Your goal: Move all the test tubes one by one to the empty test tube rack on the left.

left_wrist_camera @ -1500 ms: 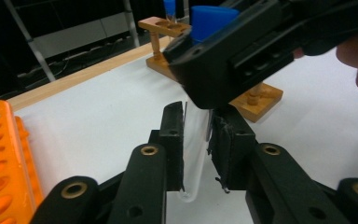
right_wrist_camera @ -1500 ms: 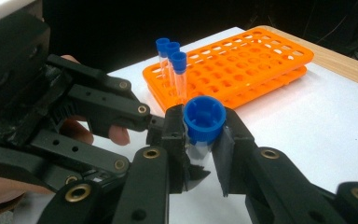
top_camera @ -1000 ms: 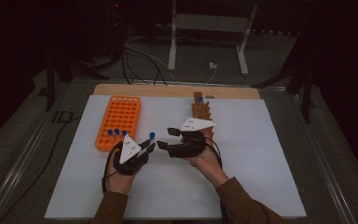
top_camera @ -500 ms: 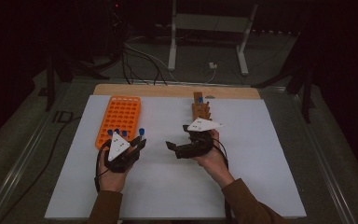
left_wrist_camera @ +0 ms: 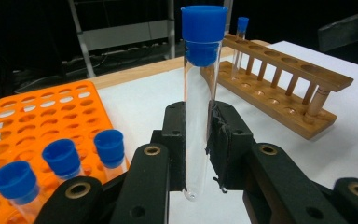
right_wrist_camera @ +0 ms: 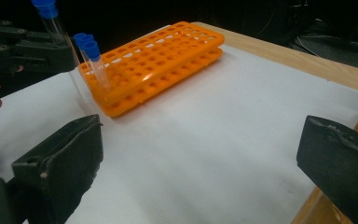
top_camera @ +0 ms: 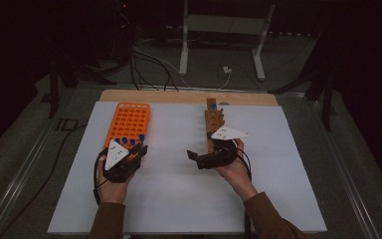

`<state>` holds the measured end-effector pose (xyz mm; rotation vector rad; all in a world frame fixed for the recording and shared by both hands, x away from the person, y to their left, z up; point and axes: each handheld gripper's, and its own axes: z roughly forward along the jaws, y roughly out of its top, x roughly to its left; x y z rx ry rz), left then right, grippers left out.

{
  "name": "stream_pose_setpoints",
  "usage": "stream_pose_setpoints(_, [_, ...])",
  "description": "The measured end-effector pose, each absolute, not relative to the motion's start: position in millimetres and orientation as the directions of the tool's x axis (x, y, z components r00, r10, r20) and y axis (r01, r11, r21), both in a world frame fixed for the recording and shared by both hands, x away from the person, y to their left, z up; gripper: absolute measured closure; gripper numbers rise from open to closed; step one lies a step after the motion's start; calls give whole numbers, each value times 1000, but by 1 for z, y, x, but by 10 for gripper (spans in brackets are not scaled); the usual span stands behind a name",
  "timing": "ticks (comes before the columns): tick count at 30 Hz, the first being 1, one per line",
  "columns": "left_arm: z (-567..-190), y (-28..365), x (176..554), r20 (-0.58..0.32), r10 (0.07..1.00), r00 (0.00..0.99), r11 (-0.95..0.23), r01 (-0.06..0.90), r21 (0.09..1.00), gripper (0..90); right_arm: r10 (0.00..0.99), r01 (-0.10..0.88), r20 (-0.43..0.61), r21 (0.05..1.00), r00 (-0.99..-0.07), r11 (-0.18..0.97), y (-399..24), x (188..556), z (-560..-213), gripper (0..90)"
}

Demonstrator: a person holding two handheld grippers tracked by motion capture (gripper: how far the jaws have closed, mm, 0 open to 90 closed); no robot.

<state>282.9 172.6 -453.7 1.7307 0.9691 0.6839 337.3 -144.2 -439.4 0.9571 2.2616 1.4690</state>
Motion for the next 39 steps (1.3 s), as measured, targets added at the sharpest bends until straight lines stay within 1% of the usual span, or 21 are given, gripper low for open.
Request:
stream_pose_setpoints(28, [-449,195,282,-7,884,468,-147,290,946,769,707,362,89,899,-702,245,-178,330,-439,0])
stream_pose_setpoints(39, [-447,217,280,-19,912,410,-109,287,952,769,715,359,92,904,-693,233,-184,329,-437,0])
